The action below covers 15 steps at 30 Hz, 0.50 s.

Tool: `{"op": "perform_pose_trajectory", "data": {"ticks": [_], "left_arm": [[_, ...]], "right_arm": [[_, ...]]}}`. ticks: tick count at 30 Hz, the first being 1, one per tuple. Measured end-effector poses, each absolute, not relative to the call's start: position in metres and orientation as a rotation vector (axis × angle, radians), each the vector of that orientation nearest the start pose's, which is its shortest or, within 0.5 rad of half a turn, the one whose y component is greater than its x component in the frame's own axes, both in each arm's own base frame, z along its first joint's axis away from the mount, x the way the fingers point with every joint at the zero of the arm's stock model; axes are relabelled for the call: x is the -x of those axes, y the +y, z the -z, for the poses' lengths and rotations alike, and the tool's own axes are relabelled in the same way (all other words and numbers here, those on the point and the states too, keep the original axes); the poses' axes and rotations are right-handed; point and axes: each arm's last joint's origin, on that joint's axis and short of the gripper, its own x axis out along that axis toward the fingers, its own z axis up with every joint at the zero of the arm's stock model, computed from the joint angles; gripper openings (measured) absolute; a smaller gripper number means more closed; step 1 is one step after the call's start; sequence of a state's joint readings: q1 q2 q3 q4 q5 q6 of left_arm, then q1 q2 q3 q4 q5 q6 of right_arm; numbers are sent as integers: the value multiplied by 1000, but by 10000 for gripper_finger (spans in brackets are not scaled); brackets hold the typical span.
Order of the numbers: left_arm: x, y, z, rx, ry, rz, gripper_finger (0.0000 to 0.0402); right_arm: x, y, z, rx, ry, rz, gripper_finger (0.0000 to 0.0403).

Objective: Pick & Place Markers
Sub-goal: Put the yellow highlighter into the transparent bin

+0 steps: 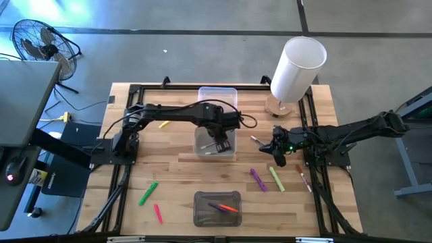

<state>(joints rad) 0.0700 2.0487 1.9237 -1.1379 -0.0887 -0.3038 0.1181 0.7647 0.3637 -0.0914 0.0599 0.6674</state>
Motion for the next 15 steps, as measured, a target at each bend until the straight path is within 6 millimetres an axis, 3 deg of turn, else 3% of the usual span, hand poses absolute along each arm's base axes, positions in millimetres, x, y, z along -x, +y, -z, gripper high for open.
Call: {"op": "perform_pose_trajectory", "data": {"ticks": [5, 8, 13, 15], "left_arm": [[-422, 27, -294, 279, 1178, -342, 118], [-420, 13, -303, 227, 1150, -331, 106], [-411, -10, -303, 159, 1200, -286, 20], [-410, -14, -304, 160, 1168, -272, 10]], "right_arm": [[-163, 18, -200, -603, 491, 107, 4], [-163, 18, -200, -603, 491, 107, 4], [-163, 18, -200, -603, 491, 107, 1], [-163, 18, -200, -603, 491, 107, 3]]}}
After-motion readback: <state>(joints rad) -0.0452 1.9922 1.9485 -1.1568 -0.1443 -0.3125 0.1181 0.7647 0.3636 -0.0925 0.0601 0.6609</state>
